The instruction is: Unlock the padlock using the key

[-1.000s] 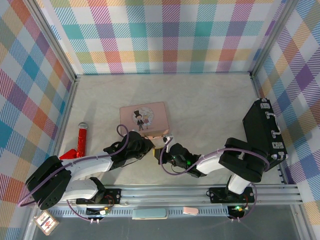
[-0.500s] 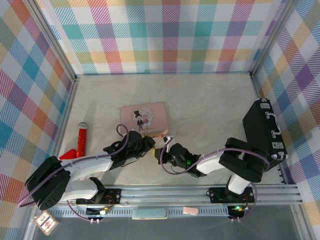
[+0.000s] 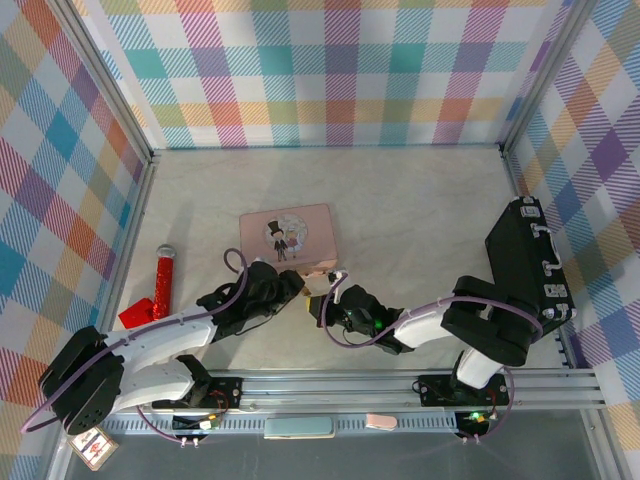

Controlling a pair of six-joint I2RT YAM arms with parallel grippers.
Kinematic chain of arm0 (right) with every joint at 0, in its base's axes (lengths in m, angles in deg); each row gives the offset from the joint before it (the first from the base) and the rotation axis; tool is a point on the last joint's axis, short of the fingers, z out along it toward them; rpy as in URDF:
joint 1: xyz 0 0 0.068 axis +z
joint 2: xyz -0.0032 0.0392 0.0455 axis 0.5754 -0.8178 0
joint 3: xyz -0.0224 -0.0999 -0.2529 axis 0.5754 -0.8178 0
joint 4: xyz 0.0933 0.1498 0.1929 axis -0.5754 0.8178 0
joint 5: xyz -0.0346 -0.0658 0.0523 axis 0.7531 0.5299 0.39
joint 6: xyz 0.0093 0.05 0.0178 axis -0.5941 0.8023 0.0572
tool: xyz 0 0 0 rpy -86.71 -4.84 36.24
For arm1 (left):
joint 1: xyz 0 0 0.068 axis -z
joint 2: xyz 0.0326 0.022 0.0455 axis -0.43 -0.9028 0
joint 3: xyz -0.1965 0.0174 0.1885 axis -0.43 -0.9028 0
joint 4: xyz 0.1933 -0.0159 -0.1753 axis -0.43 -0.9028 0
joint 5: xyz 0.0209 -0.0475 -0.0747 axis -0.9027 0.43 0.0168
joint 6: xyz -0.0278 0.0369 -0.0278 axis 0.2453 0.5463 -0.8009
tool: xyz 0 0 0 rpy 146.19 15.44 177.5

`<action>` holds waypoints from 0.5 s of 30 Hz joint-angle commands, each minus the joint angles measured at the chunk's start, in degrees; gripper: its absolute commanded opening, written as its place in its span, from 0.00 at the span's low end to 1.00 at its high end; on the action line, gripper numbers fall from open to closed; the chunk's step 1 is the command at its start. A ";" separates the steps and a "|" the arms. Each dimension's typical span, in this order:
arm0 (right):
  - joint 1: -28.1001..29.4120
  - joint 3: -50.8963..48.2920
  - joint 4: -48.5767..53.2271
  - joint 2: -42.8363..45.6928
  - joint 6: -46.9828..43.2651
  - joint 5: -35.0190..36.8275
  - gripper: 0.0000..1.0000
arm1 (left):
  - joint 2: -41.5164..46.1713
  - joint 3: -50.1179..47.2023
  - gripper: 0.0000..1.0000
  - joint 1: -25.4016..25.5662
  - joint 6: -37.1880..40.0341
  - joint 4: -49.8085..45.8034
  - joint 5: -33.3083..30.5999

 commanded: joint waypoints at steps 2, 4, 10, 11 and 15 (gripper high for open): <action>-0.16 0.75 -1.89 -0.79 0.46 -0.14 0.00 | -2.35 2.30 0.48 -0.36 0.83 1.02 2.14; 0.43 0.97 -1.14 -1.15 0.75 -0.07 0.00 | -3.51 2.63 0.42 -0.38 0.93 1.86 3.02; 0.94 -0.33 -2.96 -2.04 3.08 0.40 0.00 | -5.53 2.72 0.26 -0.31 0.66 3.29 4.15; 0.94 -0.45 -2.75 -1.88 3.71 0.46 0.00 | -5.67 2.68 0.23 -0.32 0.67 3.46 4.32; 0.94 -1.53 -2.70 -1.30 6.62 1.05 0.00 | -6.52 2.68 0.15 -0.22 0.46 4.29 4.85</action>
